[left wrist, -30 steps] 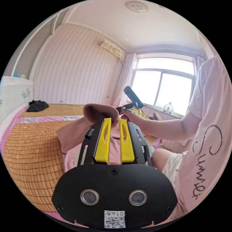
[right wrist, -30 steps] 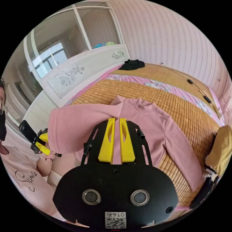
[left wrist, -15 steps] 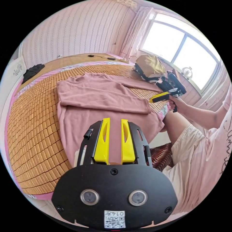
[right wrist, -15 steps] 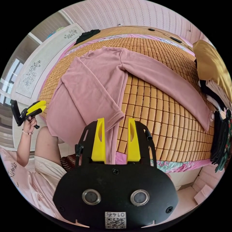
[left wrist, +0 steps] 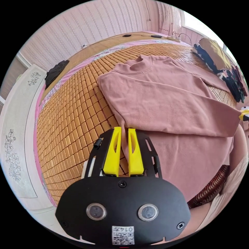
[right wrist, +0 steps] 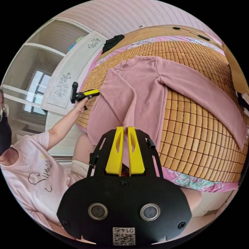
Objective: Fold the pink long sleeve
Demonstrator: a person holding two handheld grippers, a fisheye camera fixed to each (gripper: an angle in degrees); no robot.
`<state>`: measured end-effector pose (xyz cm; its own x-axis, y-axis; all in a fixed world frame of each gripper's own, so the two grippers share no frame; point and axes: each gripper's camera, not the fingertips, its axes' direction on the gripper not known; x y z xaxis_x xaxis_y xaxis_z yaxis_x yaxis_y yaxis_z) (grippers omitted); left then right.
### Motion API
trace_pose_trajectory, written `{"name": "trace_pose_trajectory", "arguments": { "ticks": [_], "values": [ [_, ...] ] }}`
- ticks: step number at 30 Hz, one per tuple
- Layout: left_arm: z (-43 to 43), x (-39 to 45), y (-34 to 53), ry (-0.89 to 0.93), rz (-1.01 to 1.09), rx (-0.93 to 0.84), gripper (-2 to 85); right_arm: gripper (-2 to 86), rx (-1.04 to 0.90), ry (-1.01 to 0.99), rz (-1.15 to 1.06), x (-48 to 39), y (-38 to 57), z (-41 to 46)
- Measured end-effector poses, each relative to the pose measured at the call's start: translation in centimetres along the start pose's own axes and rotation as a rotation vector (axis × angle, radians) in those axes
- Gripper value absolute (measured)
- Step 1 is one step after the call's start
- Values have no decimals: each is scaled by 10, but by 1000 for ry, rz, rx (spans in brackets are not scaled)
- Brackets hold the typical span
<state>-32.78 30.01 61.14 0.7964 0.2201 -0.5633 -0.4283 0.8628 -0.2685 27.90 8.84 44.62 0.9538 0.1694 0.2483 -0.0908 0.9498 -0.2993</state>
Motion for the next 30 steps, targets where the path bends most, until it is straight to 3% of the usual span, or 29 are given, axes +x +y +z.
{"name": "trace_pose_trajectory", "arguments": {
  "ticks": [2, 4, 7, 9, 12, 14, 17, 22, 25, 30],
  "values": [
    [8, -27, 3, 155, -128, 41, 39, 20, 44, -105, 72, 14, 4, -13],
    [36, -75, 24, 398, -415, 88, 38, 19, 22, -8, 180, 46, 7, -7],
    [77, -106, 47, 679, -624, 154, 38, 18, -89, 106, 257, 85, 11, 24],
    [84, -105, 44, 673, -632, 151, 44, 17, -158, 160, 276, 98, 15, 41],
    [73, -94, 39, 523, -607, 147, 64, 14, -120, 148, 257, 101, 22, 34],
    [54, -79, 39, 427, -549, 201, 71, 11, -134, 153, 238, 100, 26, 31],
    [28, -15, 32, 399, -304, 228, 66, 3, -156, 190, 182, 95, 32, 30],
    [33, 186, 19, 624, 155, 119, 87, 0, -97, 298, 110, 81, 45, 26],
    [59, 274, 8, 566, 285, 14, 106, 1, -42, 365, 46, 68, 49, 20],
    [86, 324, -4, 412, 364, -60, 57, 4, -14, 415, -27, 59, 52, 21]
  ]
}}
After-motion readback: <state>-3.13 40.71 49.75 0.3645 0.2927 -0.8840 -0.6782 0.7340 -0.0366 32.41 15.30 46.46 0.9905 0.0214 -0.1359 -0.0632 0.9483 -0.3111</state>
